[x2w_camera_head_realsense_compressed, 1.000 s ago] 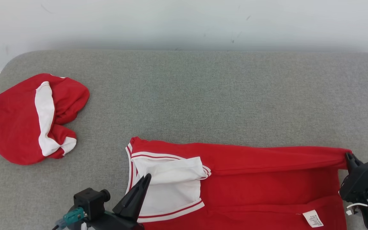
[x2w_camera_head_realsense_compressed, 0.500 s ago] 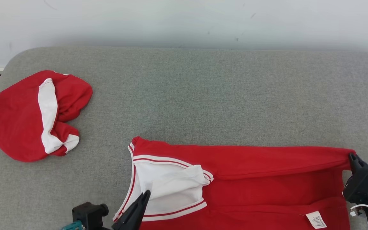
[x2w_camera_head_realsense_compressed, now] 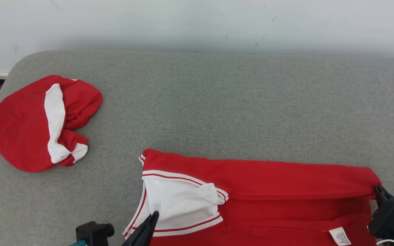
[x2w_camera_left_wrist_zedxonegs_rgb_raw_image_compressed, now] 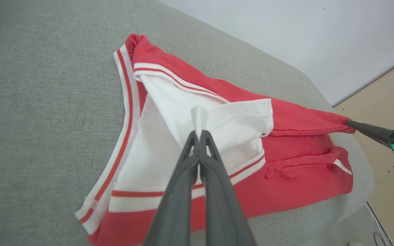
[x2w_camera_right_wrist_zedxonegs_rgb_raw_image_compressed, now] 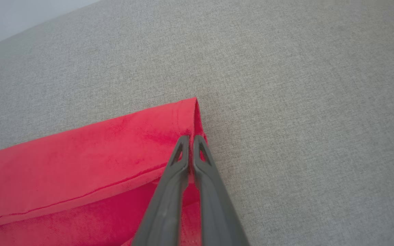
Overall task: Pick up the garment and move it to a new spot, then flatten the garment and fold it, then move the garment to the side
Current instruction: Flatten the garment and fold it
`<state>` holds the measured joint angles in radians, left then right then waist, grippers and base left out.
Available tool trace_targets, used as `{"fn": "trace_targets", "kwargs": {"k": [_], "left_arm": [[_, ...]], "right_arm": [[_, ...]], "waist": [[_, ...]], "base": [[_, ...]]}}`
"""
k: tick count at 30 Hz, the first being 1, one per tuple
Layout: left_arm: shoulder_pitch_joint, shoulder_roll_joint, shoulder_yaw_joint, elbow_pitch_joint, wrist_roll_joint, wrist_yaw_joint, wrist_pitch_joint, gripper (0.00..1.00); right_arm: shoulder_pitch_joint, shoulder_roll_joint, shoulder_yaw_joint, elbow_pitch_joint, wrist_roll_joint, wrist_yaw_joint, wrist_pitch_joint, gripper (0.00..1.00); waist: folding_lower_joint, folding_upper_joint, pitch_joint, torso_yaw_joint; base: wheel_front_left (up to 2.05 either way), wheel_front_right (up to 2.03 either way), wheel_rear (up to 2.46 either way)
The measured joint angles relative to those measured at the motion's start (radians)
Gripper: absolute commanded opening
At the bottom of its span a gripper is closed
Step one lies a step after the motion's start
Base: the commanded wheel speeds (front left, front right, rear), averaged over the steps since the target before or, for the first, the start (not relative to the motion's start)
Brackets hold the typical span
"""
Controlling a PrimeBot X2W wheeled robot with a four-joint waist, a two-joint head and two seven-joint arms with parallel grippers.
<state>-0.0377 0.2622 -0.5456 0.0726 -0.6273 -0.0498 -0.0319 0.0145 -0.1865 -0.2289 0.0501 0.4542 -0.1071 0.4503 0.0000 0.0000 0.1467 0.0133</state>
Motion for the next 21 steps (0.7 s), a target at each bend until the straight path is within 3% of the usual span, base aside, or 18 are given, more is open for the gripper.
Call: {"fn": "trace_targets", "kwargs": {"k": [21], "left_arm": [[0.013, 0.001, -0.021, 0.025, -0.012, 0.032, 0.064, 0.00]], "right_arm": [[0.024, 0.007, -0.013, 0.020, -0.022, -0.009, 0.043, 0.00]], "waist": [[0.0000, 0.0000, -0.009, 0.004]], "base": [[0.00, 0.00, 0.00]]}}
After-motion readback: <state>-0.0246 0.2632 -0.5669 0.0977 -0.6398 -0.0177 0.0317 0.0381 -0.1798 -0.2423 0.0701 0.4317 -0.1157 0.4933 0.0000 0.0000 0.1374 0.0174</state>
